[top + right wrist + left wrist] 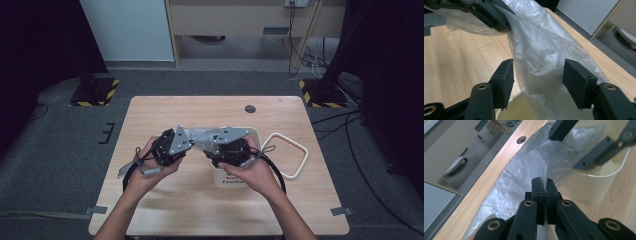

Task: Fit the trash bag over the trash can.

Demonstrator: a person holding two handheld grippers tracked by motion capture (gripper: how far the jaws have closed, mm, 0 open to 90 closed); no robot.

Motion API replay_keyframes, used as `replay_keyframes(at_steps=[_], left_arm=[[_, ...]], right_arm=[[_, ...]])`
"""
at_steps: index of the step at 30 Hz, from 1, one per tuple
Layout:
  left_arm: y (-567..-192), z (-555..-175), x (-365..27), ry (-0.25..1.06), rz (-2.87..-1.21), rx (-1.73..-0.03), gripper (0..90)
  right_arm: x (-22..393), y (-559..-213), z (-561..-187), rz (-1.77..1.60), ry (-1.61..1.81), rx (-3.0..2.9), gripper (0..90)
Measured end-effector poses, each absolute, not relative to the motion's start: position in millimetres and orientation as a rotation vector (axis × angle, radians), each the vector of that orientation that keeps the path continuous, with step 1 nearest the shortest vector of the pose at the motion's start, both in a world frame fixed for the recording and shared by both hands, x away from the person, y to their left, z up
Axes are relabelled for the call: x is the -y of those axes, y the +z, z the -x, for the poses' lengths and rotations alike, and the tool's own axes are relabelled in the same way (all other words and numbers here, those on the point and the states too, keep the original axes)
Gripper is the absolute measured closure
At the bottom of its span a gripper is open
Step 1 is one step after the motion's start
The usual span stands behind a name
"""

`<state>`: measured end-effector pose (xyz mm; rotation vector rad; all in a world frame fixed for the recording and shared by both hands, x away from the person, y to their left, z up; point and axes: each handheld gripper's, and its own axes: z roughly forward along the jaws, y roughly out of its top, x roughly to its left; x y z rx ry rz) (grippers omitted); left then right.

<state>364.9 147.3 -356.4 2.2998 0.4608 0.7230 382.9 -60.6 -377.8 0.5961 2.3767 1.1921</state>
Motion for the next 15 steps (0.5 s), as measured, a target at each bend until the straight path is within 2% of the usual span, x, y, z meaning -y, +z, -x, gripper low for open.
replay_keyframes(at_steps=[3, 11, 15], left_arm=[[-357, -364, -147, 0.727, -2.3, -0.455, 89.1], [-362, -361, -149, 0.728, -2.275, -0.467, 87.8], [-369, -356, -151, 0.786, -2.212, -0.466, 77.0]], right_arm=[[54, -379, -383, -0.583, 1.176, -2.384, 41.9], [47, -383, -384, -0.558, 1.139, -2.394, 75.9], [49, -382, -387, -0.606, 1.16, -2.39, 88.0]])
